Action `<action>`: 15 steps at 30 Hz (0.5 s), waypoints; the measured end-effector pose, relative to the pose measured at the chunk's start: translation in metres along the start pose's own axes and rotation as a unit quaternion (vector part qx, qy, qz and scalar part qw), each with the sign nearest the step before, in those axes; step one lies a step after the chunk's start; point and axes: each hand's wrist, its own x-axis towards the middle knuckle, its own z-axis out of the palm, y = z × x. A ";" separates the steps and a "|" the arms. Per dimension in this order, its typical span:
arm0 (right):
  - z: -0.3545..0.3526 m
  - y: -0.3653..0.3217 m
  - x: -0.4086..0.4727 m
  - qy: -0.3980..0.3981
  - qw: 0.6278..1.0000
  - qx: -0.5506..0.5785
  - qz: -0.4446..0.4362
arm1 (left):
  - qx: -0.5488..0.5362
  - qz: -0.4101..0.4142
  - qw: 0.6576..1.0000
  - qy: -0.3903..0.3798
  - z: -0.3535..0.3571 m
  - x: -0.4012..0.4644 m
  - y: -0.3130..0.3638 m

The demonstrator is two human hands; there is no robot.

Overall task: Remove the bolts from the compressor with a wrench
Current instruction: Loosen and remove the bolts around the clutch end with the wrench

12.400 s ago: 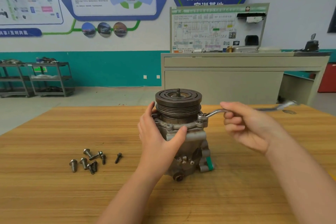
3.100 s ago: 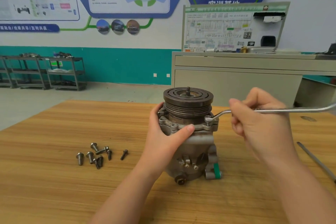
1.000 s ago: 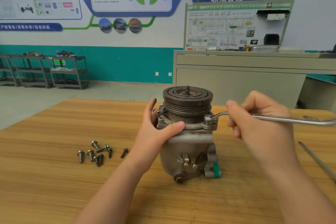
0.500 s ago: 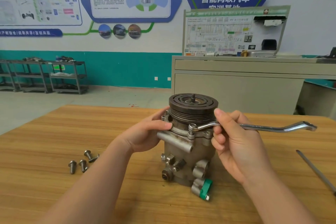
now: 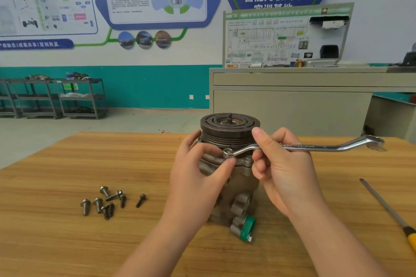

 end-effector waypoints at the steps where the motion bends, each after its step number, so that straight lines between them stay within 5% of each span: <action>1: -0.001 0.000 0.001 -0.001 1.000 0.004 0.006 | 0.003 0.002 1.000 -0.002 0.000 0.001 0.002; 15: -0.013 -0.012 0.007 -0.015 0.986 0.162 0.024 | -0.004 -0.027 0.996 0.088 0.015 0.002 0.014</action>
